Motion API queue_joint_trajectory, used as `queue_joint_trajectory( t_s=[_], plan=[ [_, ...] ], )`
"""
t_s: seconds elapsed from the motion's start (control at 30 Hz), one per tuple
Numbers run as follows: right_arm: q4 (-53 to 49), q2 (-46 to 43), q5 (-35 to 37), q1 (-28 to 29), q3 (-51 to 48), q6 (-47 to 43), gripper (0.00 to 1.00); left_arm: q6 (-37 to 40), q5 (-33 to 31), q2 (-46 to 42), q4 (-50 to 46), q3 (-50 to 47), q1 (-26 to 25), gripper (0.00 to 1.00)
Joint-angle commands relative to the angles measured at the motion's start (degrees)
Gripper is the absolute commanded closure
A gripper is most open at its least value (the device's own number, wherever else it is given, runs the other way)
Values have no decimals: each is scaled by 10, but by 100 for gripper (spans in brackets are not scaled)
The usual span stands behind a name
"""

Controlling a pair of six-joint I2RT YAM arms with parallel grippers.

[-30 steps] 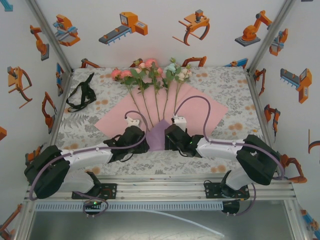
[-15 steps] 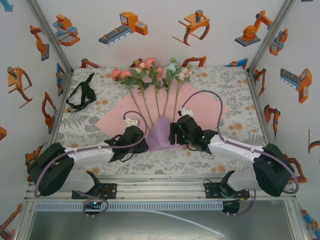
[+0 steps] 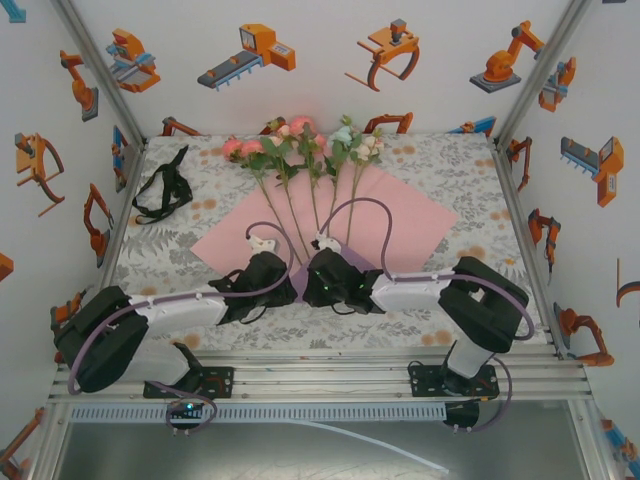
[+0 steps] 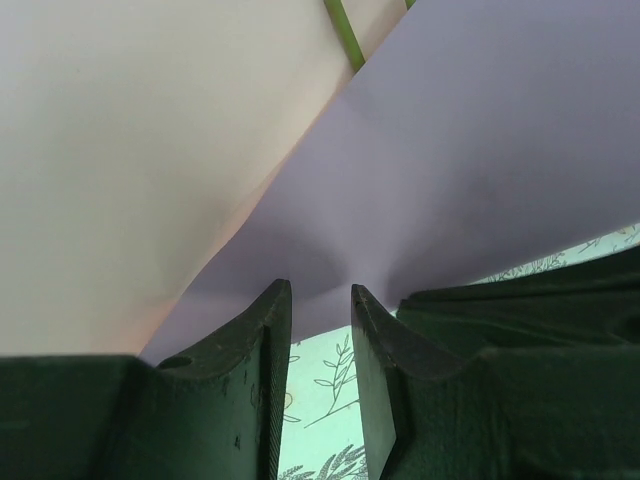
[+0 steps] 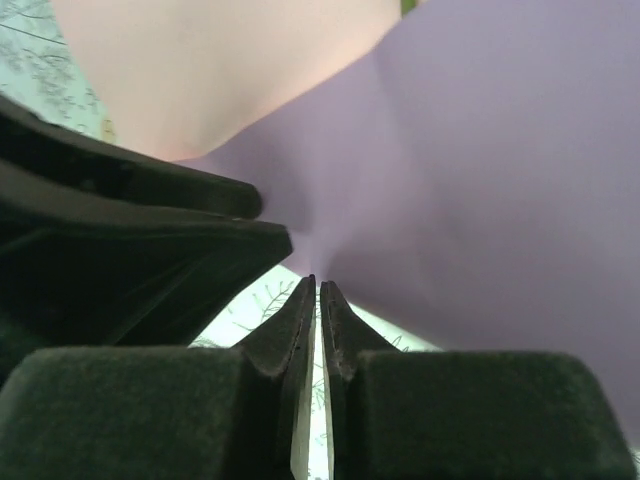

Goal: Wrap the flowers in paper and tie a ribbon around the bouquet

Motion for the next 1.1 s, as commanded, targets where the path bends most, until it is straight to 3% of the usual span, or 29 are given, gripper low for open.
queue_joint_trajectory(
  t_s=[0.0,0.23,0.47,1.07],
  plan=[
    [26,1,5,-1,6,33,89,-9,-7,-18,-32,-22,5,66],
    [26,19,-3,-9,-1,49,88,5,27,-54,-41,-27,5,64],
    [19,23,-14,-11,2,50,88,-17,-28,-66,-102,-31,9,66],
    [10,-29,-15,-73,-80,77,87,-43,-42,-51,-112,-50,24,71]
  ],
)
